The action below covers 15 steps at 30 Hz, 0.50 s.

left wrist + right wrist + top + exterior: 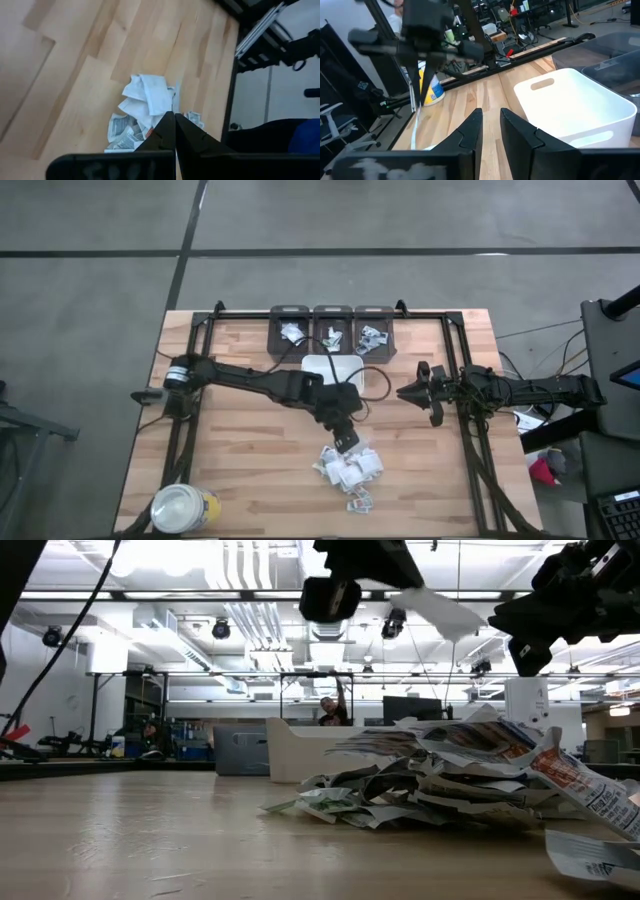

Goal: Pick & Place First Aid Supplies
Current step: Put the white fingertip band aid into the left black bin

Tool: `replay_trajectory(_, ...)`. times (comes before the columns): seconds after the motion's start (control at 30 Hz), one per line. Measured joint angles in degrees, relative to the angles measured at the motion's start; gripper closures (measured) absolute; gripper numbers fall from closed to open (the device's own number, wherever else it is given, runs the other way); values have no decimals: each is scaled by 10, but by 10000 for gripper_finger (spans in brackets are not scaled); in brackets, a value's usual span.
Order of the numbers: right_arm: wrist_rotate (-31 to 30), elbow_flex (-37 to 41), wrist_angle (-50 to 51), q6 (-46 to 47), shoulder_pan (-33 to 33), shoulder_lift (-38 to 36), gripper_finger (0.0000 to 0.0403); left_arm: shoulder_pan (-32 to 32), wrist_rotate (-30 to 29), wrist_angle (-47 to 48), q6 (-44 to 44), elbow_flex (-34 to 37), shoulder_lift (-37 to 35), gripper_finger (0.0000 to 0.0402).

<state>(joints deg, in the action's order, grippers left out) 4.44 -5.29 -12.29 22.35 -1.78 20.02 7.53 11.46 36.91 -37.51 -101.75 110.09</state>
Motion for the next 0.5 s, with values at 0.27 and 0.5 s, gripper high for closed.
replay_trajectory(0.27, 0, 0, 0, 0, 0, 0, 324, -16, -12, 23, 9, 6, -61, 402)
replay_trajectory(0.5, 0, 0, 0, 0, 0, 0, 316, -46, -21, 38, 22, 8, -117, 402)
